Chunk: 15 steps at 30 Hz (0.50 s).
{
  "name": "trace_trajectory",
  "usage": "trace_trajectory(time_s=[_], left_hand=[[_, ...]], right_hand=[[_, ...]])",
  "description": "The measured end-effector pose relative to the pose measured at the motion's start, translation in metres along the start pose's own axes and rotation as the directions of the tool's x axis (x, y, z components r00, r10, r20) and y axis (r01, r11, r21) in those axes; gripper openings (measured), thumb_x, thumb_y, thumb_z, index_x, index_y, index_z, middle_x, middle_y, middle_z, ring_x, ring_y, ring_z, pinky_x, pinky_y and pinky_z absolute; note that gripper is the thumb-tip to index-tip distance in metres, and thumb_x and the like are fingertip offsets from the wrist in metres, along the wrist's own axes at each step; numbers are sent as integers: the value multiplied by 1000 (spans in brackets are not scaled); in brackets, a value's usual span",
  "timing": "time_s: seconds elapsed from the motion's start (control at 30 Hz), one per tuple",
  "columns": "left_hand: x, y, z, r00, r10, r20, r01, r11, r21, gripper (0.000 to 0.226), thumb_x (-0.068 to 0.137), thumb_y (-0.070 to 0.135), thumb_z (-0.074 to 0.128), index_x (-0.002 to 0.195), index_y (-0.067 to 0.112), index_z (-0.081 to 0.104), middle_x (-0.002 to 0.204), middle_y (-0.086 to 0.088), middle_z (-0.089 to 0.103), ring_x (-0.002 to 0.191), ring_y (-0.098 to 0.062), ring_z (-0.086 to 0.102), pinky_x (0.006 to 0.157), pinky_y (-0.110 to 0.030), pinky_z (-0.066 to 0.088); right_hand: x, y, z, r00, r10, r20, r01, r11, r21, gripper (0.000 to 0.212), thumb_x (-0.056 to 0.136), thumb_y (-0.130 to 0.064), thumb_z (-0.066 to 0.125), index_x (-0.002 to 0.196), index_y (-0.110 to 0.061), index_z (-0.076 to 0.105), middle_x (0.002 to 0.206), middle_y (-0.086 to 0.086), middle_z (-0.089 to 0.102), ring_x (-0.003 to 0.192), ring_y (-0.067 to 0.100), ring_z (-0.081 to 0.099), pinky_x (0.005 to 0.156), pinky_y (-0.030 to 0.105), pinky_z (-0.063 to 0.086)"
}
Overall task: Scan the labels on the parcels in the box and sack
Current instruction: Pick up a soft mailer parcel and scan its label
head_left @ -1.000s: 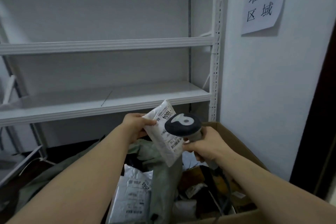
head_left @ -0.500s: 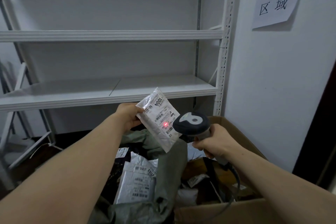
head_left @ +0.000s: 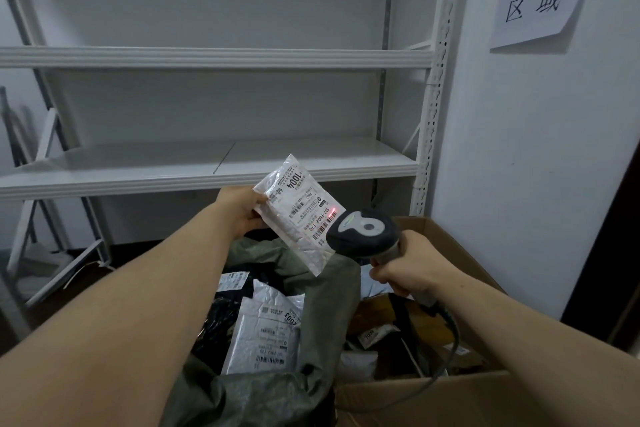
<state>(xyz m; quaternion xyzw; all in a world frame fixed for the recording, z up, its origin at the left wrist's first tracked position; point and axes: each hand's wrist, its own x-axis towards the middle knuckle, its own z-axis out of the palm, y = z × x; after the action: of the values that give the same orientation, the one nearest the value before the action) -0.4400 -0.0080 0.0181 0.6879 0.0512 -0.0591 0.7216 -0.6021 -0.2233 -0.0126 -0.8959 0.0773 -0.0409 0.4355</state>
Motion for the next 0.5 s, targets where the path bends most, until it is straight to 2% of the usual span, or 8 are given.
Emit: trace_trajectory(time_s=[0.1,0.17,0.23,0.4,0.5], left_hand=[[1,-1,-2,1000,1,-8,-1,1000,-1,7,93,-6,50,98,-1,51,83,-17,61,69,-28,62,56,-45,53],[2,-1,-4,1000,3,-16,-3,1000,6,6,93,-6,50,96,-1,51,83,-16,61,69,-28,62,56,-44,52],[3,-1,-5,1000,1,-22,-1,1000,10,5,93,-5,50,91,-1,51,82,-16,61,68,-28,63,54,-44,52],[4,-3,-6,1000,6,-27,-5,1000,18,4,92,-6,51,92,-1,52,81,-16,62,68,-28,63,53,-43,51],[4,-3,-6,999,3,-32,-2,1000,13,4,92,-6,51,94,-2,51,82,-16,62,69,-28,63,52,-43,51]], right_hand=[[-1,-2,1,1000,-17,6,17,1000,-4,16,74,4,66,89,6,63,69,10,57,50,12,48,53,25,44],[-2,-3,0,1000,-14,27,15,1000,-16,10,75,3,67,81,-3,63,68,5,58,51,9,49,52,20,43],[-2,-3,0,999,-14,41,14,1000,-16,15,75,2,68,74,-11,60,67,2,58,52,7,50,51,18,43],[0,-2,3,999,-23,29,25,999,-49,13,75,2,66,87,2,64,74,10,60,58,14,52,58,26,46],[0,-2,4,999,-20,37,21,999,-26,9,75,3,66,82,-2,62,71,9,59,54,13,51,54,23,45]])
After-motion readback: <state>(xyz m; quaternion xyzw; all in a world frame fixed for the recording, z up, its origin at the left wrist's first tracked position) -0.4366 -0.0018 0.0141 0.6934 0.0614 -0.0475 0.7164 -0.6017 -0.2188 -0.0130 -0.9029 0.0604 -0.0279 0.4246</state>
